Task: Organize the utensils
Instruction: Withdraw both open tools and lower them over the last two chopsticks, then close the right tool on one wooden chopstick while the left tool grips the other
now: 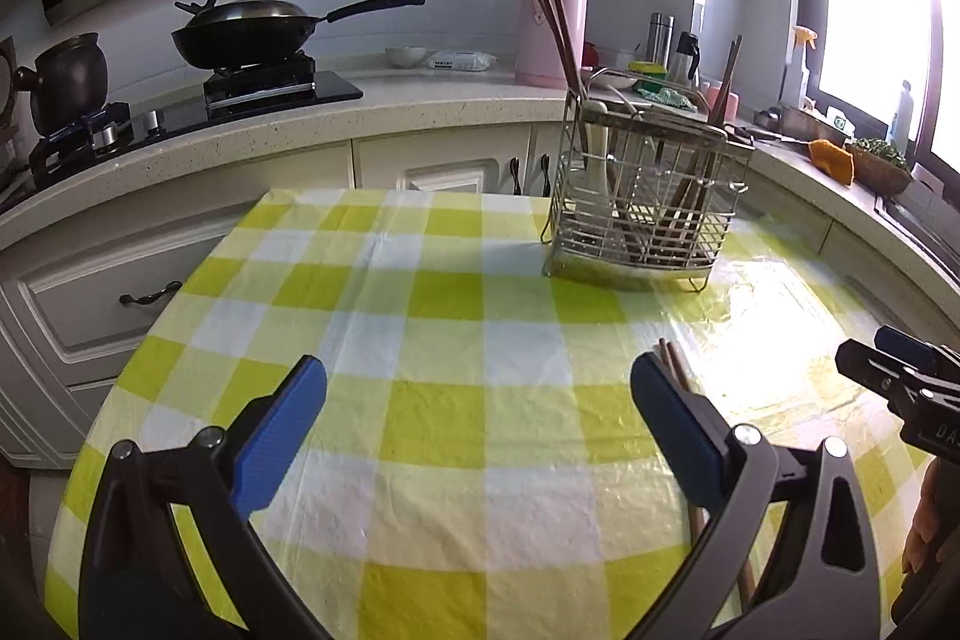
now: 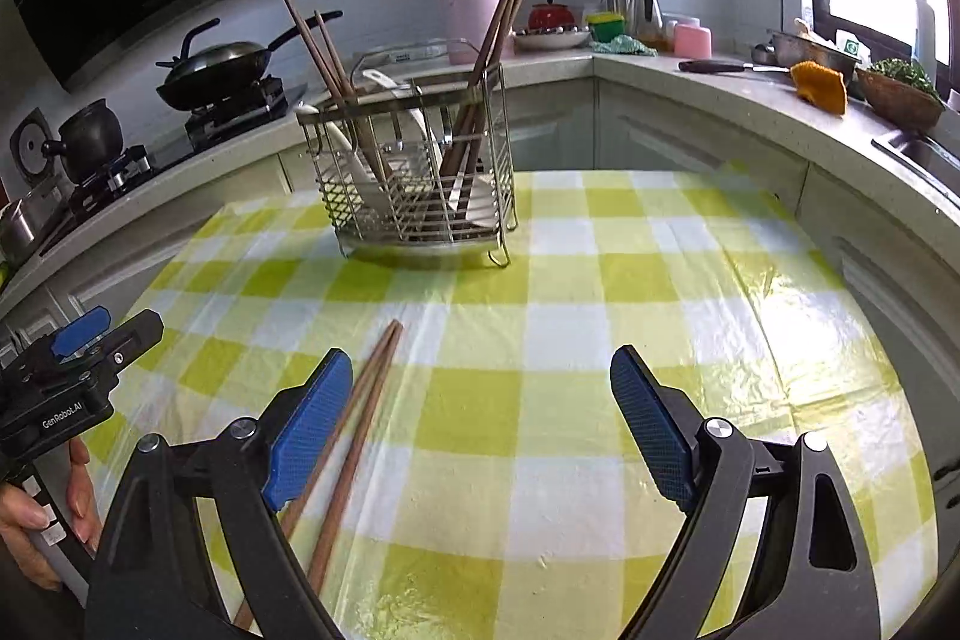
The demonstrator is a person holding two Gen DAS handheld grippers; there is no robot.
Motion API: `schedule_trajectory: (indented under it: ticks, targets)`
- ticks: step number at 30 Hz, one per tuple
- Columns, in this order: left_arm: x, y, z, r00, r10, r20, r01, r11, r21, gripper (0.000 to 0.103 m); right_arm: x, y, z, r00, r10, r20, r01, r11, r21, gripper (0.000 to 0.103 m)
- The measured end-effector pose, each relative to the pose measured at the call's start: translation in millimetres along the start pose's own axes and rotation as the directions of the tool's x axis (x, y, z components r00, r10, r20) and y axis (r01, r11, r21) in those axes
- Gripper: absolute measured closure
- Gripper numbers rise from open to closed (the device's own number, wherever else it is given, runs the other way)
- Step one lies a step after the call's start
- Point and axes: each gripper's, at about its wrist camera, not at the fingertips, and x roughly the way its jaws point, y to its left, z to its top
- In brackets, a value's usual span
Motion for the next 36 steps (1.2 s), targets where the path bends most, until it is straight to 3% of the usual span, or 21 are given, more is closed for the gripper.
schedule_trajectory:
  ticks: [21,31,36]
  targets:
    - [32.4,9.4,-12.0,0.996,0.040,-0.077,-0.038,0.999,0.017,0.005,45.5,38.9,-25.2,0.989,0.001,-0.150,-0.010,0.998,-0.062,0.031]
    - [34.7,9.4,-14.2,0.995,0.052,-0.085,-0.050,0.998,0.034,0.005,61.4,51.7,-34.4,0.970,-0.022,-0.241,-0.005,0.994,-0.108,0.050]
    - [33.0,10.8,-14.3,0.995,0.055,-0.079,-0.053,0.998,0.034,0.005,65.9,53.9,-30.9,0.970,-0.031,-0.243,0.004,0.994,-0.112,0.051]
